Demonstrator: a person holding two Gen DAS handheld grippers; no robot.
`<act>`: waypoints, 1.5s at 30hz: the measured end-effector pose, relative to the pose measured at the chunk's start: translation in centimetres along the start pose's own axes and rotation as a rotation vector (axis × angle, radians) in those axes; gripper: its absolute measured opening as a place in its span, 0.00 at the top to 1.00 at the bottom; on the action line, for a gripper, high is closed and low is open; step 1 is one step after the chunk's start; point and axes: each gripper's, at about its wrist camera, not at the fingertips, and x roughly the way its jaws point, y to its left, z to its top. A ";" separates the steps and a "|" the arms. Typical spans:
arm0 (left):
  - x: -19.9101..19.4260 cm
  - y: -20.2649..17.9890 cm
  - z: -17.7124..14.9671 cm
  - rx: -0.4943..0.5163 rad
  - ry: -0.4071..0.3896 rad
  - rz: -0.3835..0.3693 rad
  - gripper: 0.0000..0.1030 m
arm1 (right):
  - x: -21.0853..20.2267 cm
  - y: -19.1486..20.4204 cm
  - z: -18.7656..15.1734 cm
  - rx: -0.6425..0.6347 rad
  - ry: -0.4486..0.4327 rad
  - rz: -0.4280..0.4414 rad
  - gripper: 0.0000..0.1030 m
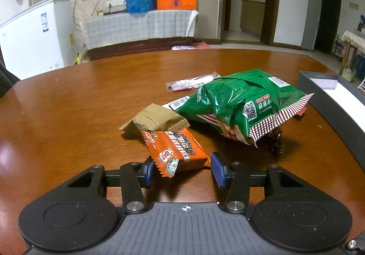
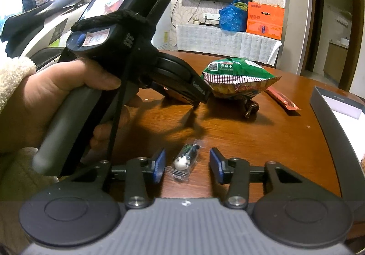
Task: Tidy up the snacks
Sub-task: 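Grasp the small clear packet with right tool while left tool grasps the orange cake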
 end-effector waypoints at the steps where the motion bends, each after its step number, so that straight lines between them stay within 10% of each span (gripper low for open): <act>1: 0.0 0.0 0.0 0.000 -0.002 0.000 0.53 | 0.0 0.0 0.0 0.001 0.001 0.001 0.63; 22: -1.1 0.0 0.1 0.018 -0.081 -0.007 0.67 | 0.5 -1.1 0.8 0.037 -0.012 -0.011 0.82; 34: -0.1 1.7 0.4 -0.096 -0.044 -0.017 0.39 | 0.4 -0.5 0.7 0.014 -0.013 0.002 0.82; 45: 0.5 1.9 0.8 -0.102 -0.051 -0.035 0.61 | 0.5 -0.4 0.5 -0.003 -0.010 -0.002 0.82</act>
